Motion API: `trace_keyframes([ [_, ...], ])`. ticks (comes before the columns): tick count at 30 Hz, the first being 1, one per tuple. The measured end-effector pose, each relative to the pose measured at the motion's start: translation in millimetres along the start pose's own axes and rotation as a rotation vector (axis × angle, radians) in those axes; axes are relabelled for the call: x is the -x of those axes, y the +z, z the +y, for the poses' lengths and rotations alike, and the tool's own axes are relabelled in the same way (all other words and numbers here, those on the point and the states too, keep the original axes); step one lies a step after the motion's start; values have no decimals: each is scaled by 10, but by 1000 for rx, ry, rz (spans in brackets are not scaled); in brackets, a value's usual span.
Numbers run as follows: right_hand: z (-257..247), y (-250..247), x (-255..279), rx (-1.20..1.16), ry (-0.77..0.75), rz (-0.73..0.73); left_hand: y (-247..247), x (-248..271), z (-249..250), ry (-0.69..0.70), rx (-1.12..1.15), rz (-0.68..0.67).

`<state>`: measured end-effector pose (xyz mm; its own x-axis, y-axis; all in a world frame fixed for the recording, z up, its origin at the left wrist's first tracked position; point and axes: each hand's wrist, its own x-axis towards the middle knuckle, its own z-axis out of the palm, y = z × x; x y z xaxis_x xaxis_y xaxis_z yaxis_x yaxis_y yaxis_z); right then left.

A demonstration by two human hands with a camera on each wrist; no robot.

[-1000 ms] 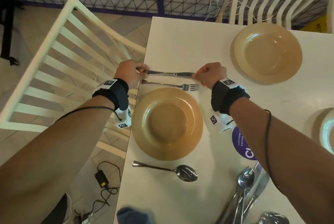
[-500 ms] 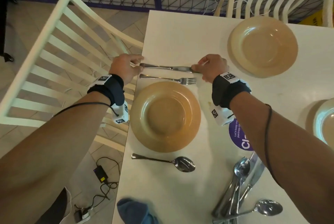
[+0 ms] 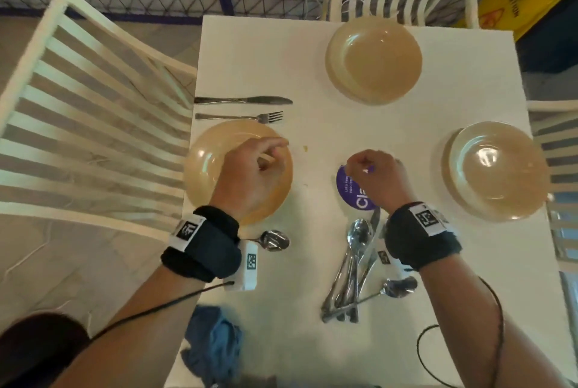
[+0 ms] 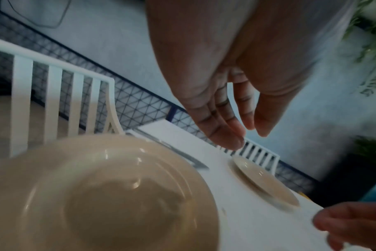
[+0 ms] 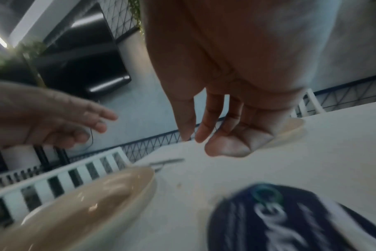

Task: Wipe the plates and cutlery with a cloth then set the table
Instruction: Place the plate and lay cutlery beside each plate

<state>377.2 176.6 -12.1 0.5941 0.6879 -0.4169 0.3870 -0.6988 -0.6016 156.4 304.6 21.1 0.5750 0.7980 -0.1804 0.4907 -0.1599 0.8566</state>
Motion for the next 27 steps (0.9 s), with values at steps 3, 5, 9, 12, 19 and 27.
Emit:
trace_keyframes([
  [3, 441, 138, 285, 214, 45, -109, 441, 379, 41, -43, 13, -112],
  [5, 682, 235, 405, 269, 108, -171, 678, 607, -7, -101, 17, -178],
  [9, 905, 361, 473, 252, 129, -157, 981, 995, -96, -187, -62, -214],
  [12, 916, 340, 460, 220, 99, -147, 1082, 1218, -104, -254, -95, -226],
  [19, 968, 126, 519, 160, 39, -89, 1158, 1537, -97, -370, -175, -153],
  [27, 822, -407, 752, 31, -142, -63, 1323, 1745, -23, -443, -189, -126],
])
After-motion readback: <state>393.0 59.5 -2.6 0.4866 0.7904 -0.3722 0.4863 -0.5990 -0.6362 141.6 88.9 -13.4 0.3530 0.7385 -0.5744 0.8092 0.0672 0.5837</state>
